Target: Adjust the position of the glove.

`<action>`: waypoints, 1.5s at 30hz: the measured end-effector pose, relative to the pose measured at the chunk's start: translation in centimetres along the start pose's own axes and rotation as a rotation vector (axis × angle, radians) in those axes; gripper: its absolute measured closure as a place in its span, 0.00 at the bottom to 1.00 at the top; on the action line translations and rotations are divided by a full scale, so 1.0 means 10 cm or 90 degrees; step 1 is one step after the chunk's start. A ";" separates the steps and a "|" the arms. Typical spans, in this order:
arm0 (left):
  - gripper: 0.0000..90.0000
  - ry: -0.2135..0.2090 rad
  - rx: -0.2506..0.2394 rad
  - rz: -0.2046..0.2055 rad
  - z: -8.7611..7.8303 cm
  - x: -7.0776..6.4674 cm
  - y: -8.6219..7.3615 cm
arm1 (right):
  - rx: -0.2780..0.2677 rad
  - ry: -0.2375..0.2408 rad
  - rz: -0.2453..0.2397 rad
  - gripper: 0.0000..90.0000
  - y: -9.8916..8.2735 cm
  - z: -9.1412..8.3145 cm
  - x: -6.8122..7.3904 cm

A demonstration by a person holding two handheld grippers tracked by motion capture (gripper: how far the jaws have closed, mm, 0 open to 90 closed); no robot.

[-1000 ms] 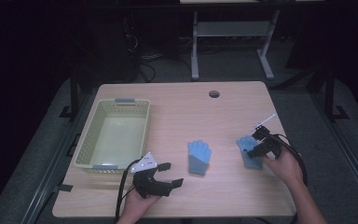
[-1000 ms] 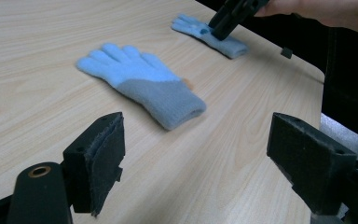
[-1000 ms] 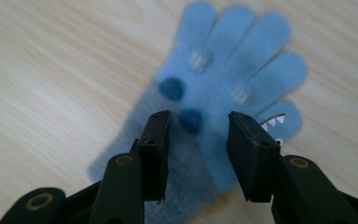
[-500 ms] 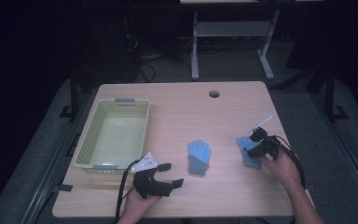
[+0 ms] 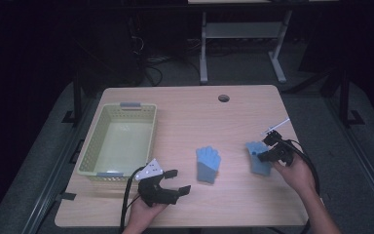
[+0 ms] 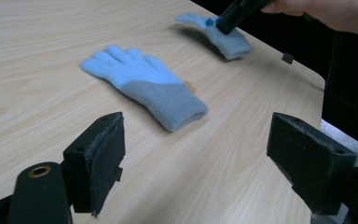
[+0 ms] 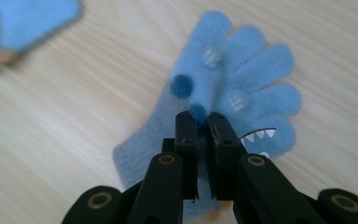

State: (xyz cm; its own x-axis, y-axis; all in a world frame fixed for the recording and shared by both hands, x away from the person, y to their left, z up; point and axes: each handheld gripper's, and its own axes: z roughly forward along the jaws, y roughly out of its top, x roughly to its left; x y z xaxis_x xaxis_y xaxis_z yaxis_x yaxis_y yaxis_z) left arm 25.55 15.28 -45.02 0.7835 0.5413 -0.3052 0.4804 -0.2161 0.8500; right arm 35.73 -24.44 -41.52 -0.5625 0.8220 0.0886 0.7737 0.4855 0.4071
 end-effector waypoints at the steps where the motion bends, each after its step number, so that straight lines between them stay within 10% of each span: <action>1: 0.21 0.000 -0.001 -0.001 0.00 0.00 0.00 | -0.003 -0.001 -0.002 0.93 0.02 -0.04 0.02; 26: 0.21 -0.001 -0.004 0.003 0.00 -0.01 0.00 | -0.074 0.035 -0.054 0.93 0.41 -0.31 0.59; 45: 0.21 -0.001 -0.008 0.004 -0.03 -0.01 0.01 | -0.064 0.069 -0.077 0.92 0.67 -0.05 1.01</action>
State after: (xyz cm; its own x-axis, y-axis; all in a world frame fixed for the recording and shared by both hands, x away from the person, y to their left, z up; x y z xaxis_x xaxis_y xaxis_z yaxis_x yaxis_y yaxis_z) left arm 25.39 15.43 -44.81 0.7866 0.5391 -0.3010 0.4711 -0.2089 0.8570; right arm 35.11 -13.07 -37.40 -0.6818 0.7200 0.1294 0.6688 0.5417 0.5093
